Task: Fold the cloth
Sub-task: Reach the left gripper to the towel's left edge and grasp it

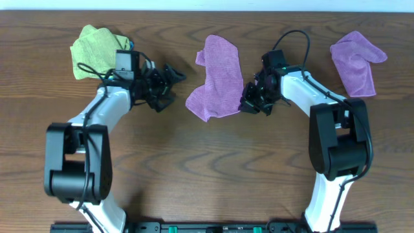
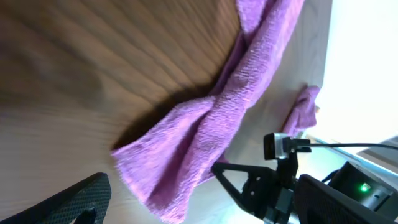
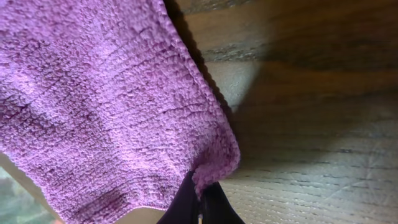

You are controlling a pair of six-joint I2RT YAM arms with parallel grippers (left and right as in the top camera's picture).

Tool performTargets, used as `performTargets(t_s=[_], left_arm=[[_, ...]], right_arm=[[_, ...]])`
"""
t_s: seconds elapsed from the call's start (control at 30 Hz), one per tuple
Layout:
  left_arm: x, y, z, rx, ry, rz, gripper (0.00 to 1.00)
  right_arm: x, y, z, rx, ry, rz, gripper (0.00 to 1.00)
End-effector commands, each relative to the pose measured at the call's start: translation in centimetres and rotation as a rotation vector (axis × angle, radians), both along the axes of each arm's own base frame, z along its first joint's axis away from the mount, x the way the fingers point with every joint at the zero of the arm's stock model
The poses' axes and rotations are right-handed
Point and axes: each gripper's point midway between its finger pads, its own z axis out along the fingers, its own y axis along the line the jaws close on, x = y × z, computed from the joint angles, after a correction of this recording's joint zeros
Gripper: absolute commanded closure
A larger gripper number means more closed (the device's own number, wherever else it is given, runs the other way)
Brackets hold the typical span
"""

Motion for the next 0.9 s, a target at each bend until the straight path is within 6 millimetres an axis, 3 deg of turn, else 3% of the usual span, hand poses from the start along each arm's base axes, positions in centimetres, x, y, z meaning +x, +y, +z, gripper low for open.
performTargets(t_s=[0.0,0.47,0.7,0.87], left_arm=[[0.1,-1.5,0.1,-0.027,0.010,-0.013,0.05],[0.1,-2.8,-2.7,0.148,-0.017,-0.016,0.05],[-0.5,-2.8,-5.6,0.164,0.046,-0.023,0.00],[-0.7,-3.0,-6.0,0.165,0.057,-0.028,0.16]], right_arm=[[-0.6,0.5,-0.4,0.011,0.017,0.021,0.99],[-0.9,0.7,-0.3,0.027,0.034,0.023,0.99],[-1.0,0.7,-0.3,0.030,0.036,0.024,0.99],[-1.0,0.7,-0.3,0.029,0.038,0.024,0.99]])
